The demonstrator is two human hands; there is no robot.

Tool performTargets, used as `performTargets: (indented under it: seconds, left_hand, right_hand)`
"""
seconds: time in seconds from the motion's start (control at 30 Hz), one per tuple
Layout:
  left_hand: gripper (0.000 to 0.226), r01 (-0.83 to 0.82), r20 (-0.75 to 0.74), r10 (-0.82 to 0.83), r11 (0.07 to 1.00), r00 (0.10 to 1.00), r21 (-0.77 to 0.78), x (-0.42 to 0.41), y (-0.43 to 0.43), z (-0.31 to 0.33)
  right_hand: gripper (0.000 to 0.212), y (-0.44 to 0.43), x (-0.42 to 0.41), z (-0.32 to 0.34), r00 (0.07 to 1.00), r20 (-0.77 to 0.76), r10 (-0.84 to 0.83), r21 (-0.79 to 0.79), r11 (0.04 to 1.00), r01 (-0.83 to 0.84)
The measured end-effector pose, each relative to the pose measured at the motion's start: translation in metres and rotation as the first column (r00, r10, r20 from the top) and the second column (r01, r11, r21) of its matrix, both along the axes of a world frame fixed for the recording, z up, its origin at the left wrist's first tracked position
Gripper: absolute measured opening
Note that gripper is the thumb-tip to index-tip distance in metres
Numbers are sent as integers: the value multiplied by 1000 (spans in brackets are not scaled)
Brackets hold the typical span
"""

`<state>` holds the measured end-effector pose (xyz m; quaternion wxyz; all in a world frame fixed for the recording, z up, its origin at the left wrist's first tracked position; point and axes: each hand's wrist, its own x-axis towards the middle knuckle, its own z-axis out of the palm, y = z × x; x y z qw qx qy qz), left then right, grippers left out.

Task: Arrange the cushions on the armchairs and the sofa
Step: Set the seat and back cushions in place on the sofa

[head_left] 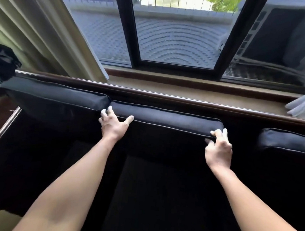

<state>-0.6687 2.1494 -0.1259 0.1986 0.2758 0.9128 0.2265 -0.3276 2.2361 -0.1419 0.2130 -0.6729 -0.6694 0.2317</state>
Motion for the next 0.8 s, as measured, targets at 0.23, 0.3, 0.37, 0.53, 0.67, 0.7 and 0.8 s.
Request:
performTargets:
  seconds: [0.23,0.3,0.37,0.53,0.67,0.7,0.8]
  left_hand:
    - [141,-65,35,66,998,997,-24,-15,18,-6]
    - [137,-91,42,92,995,995,-31,-16,22,-5]
    - [135,-93,58,93,996,994,0,-16,24,-7]
    - [137,-59,112,52,997,992,58,-8,20,-12]
    - [136,-3,98,-4,998,995,67,8,22,-10]
    - [136,8,92,-14,998,996,66,11,23,-9]
    - [132,64,84,-69,996,994,57,17,23,-7]
  right_hand:
    - [6,0,1,-11,996,-26,-82,123,989,85]
    - [5,3,7,-12,995,-58,-77,127,988,84]
    - [6,7,15,-13,997,-73,-38,163,985,49]
    - [6,11,27,-8,993,-99,-72,234,968,93]
    - [7,14,42,-6,990,-101,-95,242,963,117]
    - [8,15,45,-6,990,-103,-99,237,964,121]
    - [9,16,53,-8,987,-105,-119,237,961,141]
